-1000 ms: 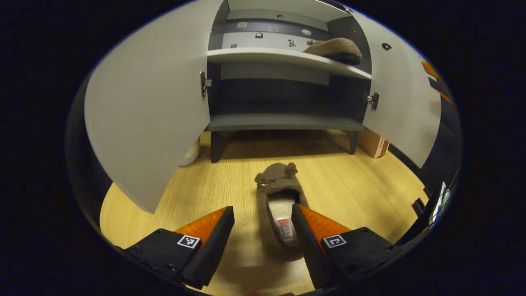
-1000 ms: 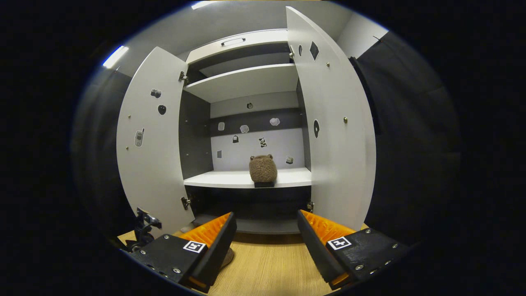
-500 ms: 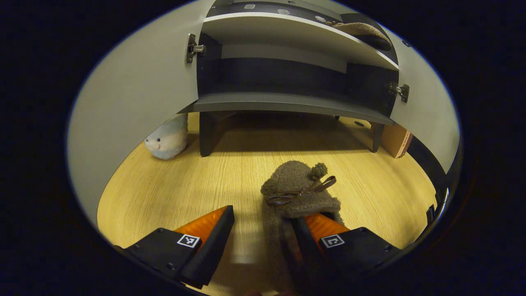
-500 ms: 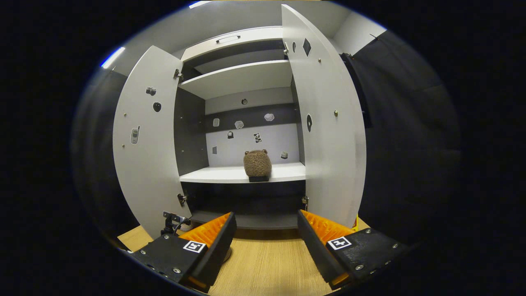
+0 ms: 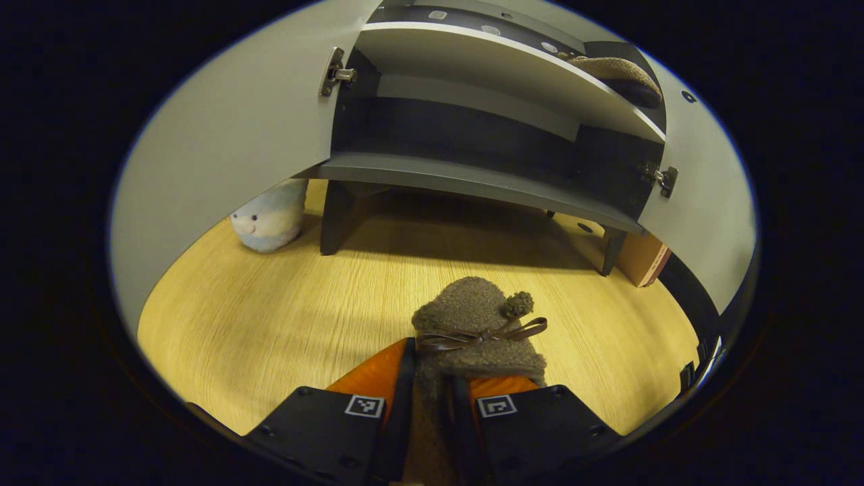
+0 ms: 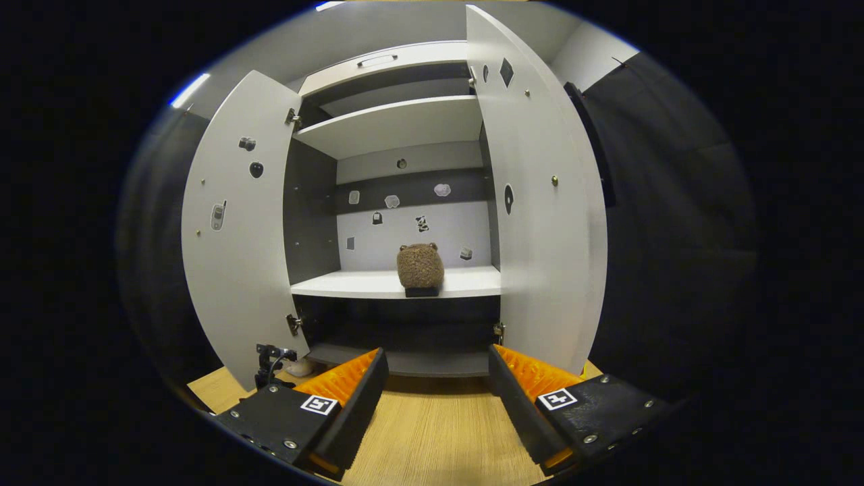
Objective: Grab one shoe with the right hand and put it into the shoe cabinet, grab the other shoe with the left hand and put it into the shoe cabinet; then close the right door with the right hand and the left door with the left hand.
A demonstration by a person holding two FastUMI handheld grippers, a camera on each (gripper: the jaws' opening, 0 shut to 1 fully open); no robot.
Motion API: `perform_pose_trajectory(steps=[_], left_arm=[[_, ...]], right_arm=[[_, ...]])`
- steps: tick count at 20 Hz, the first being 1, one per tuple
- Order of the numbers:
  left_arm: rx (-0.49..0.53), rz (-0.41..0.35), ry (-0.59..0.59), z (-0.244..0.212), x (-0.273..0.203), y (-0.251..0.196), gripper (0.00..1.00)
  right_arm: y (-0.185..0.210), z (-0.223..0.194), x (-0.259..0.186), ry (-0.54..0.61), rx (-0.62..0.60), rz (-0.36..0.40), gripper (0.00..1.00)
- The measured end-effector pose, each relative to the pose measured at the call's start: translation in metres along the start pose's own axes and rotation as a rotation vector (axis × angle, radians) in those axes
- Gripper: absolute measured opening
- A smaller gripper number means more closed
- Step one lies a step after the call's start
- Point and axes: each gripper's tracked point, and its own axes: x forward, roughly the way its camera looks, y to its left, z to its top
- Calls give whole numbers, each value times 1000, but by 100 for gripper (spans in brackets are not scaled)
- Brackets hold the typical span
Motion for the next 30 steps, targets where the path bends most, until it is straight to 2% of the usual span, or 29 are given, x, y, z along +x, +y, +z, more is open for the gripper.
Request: perform_pose_trajectory(steps=[4, 7, 10, 13, 15, 18, 22, 25, 30], left_arm=[[-17, -15, -113, 29, -61, -19, 36], [-40, -14, -214, 74, -111, -38, 36], [-26, -34, -362, 149, -159, -61, 37], [0, -94, -472, 234, -194, -90, 37], [17, -109, -519, 289, -208, -105, 34], [33, -99, -588, 365, -216, -118, 35], [55, -87, -567, 429, -155, -120, 35], [11, -96, -485, 459, -95, -120, 36], [-29, 20, -378, 486, 9, -88, 35]], right_arm=[[2, 3, 3, -13, 19, 14, 92], [2, 5, 4, -24, 26, 17, 92], [3, 7, 3, -30, 25, 22, 92], [3, 10, 2, -37, 21, 23, 92], [1, 12, 0, -40, 11, 16, 92], [-5, 14, -4, -46, 3, 5, 92], [-13, 18, -8, -59, 11, -14, 92], [-17, 21, -12, -62, 15, -22, 92], [-28, 25, -14, -65, 10, -47, 92]])
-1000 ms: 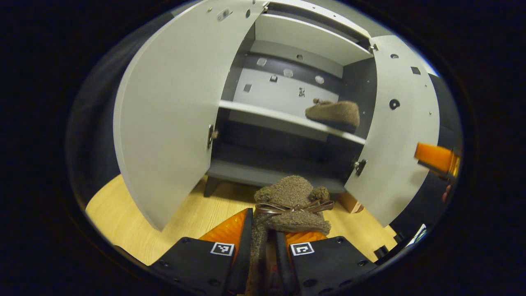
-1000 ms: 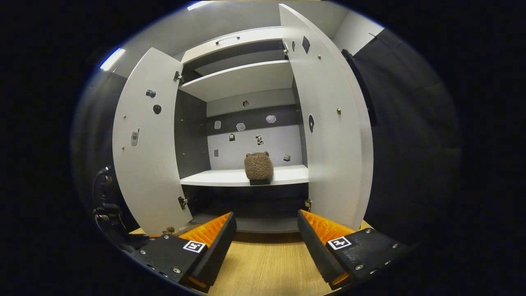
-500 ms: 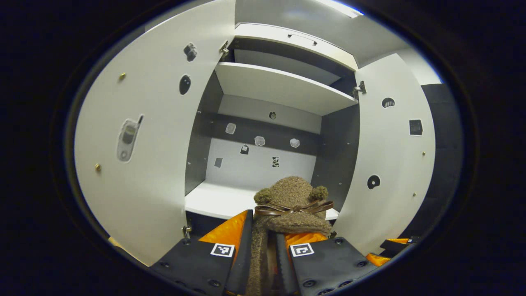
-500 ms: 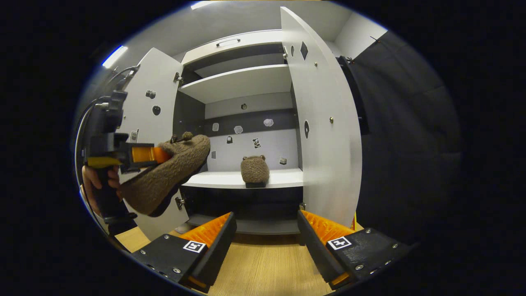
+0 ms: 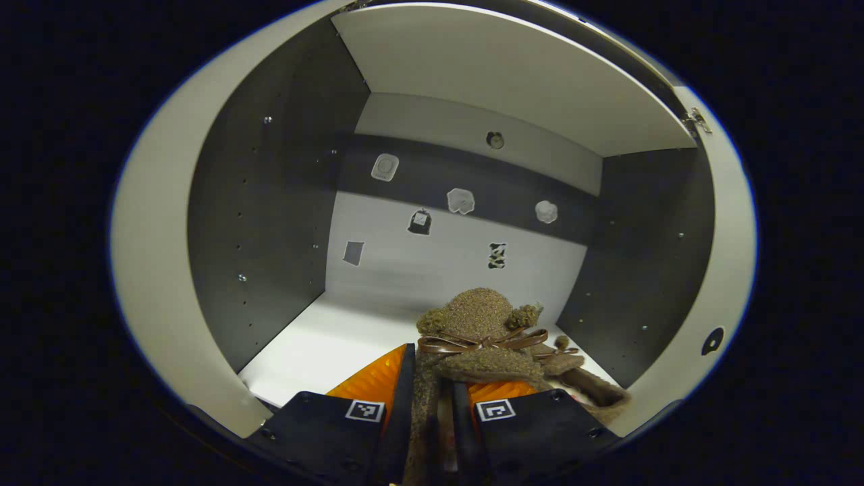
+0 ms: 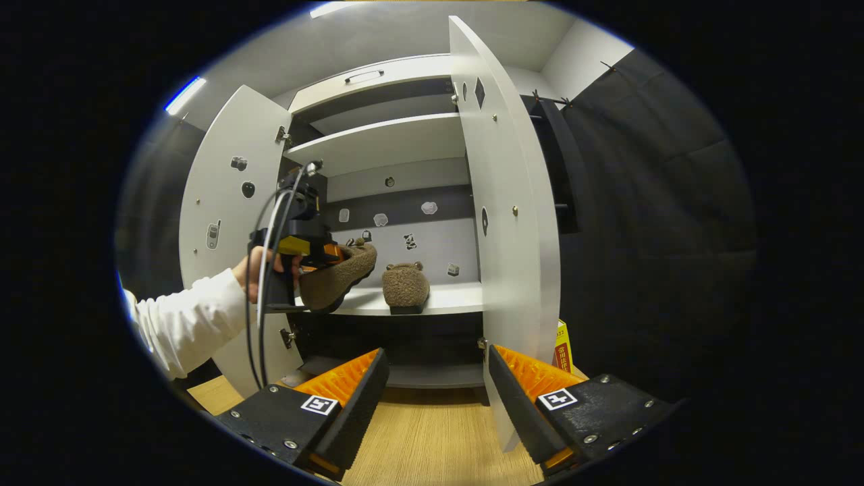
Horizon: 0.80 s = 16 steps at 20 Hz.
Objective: Grab one shoe with the right hand and put it into the shoe cabinet, grab the other shoe with the left hand and put it into the shoe cabinet; then close the right door with the right hand and the left door with the left hand.
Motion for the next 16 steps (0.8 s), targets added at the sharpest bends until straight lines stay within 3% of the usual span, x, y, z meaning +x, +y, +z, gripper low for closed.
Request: perform_pose_trajectory(steps=[4, 9, 13, 15, 16], left_arm=[[-20, 74, 129, -28, 53, 19, 35], [-53, 83, 161, -41, 56, 31, 39], [-20, 106, 177, -42, 51, 42, 77], [-16, 95, 178, -41, 48, 43, 80], [-12, 87, 164, -37, 46, 43, 90]], right_arm=[[-9, -3, 1, 5, 10, -24, 92], [-12, -3, 1, 2, 22, -28, 92], [-4, -6, 4, 14, 28, -4, 91], [0, -6, 7, 15, 31, 9, 92], [1, -5, 7, 14, 26, 14, 92]])
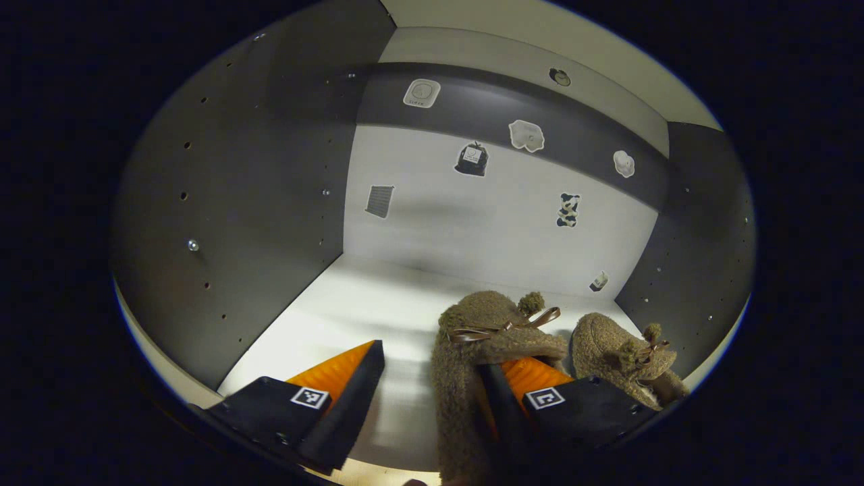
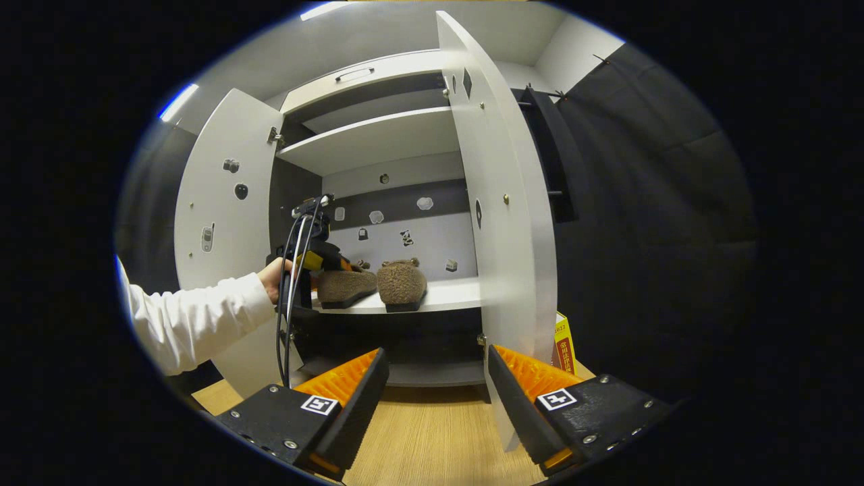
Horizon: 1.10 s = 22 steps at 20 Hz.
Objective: Grab one shoe with the right hand and put it into the shoe cabinet, grab the other shoe with the left hand and put it into the shoe cabinet; then close the right door with the right hand and the left door with the left hand.
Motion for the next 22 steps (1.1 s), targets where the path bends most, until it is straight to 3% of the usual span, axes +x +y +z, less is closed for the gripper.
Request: perform_pose_trajectory(steps=[7, 15, 18, 19, 22], left_arm=[[11, -94, -65, 12, -46, -18, 97], [43, -198, -256, 33, -161, -52, 97], [77, -167, -350, 46, -206, -42, 94], [90, -154, -384, 44, -222, -40, 97], [128, -135, -428, 19, -266, -36, 94]], right_arm=[[11, -2, 1, 4, 3, 23, 92], [33, -2, -6, -3, 11, 78, 91], [40, 1, -11, -10, 18, 92, 92], [44, 2, -13, -13, 26, 100, 92], [48, -1, -18, -9, 24, 113, 92]])
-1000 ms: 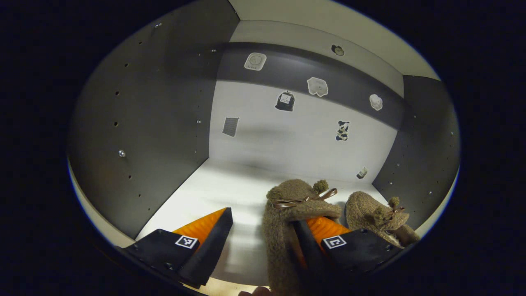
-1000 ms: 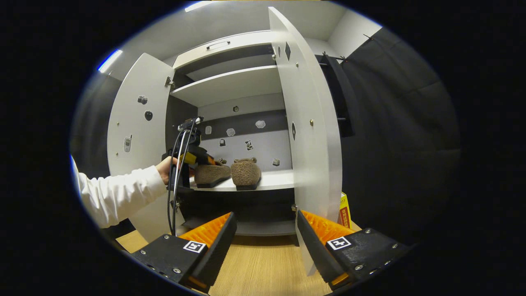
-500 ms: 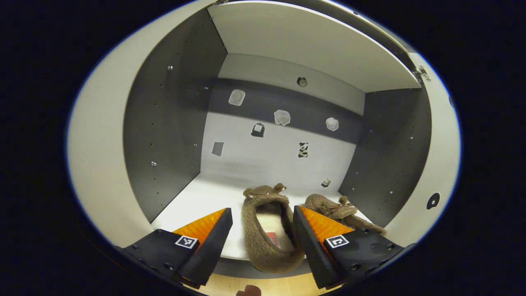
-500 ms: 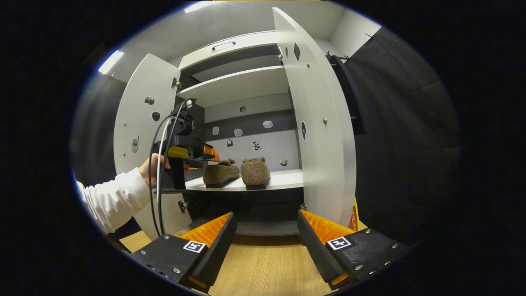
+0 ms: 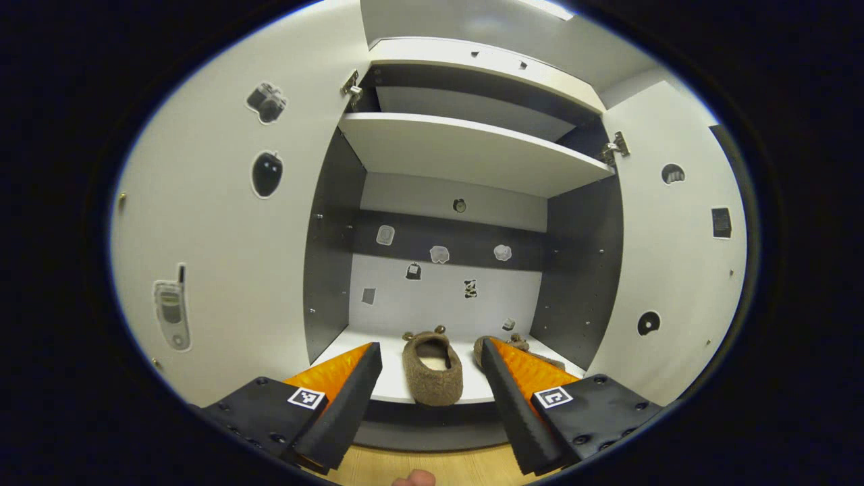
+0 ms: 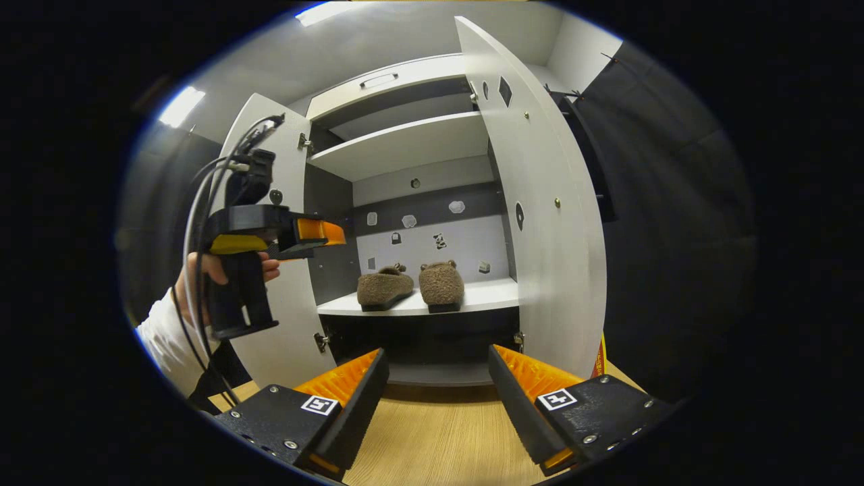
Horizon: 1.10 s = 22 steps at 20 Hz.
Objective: Grab one shoe with the right hand and put it into the shoe cabinet, grab the other shoe with the left hand and put it into the shoe cabinet; then close the right door with the right hand and the left door with the left hand.
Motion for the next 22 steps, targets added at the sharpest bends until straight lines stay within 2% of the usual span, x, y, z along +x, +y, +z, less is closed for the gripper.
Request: perform_pose_trajectory(steps=[1, 2, 4, 7, 8, 9, 14, 17, 20, 22], left_arm=[[20, 11, -8, -5, -19, 0, 96], [33, 23, -15, -8, -33, 1, 94], [42, 45, -26, -20, -63, 0, 96], [47, 66, -7, -47, -97, -3, 94], [45, 69, -2, -55, -107, -3, 99], [42, 80, -2, -62, -117, -3, 97], [22, 99, -3, -87, -151, -1, 97], [-6, 91, -3, -92, -159, -1, 96], [19, 116, -19, -89, -162, 5, 94], [24, 115, -30, -87, -165, 4, 97]], right_arm=[[2, 1, -1, 1, -3, 7, 92], [3, 2, -3, 0, -10, 14, 92], [4, 5, -4, -10, -28, 21, 92], [8, 10, -7, -23, -28, 33, 92], [8, 10, -9, -26, -25, 37, 92], [9, 10, -10, -26, -23, 39, 92], [7, 13, -20, -31, -34, 40, 92], [-11, 34, -31, -61, -37, 20, 92], [-50, 69, -41, -96, -49, -47, 92], [-81, 90, -47, -98, -74, -97, 92]])
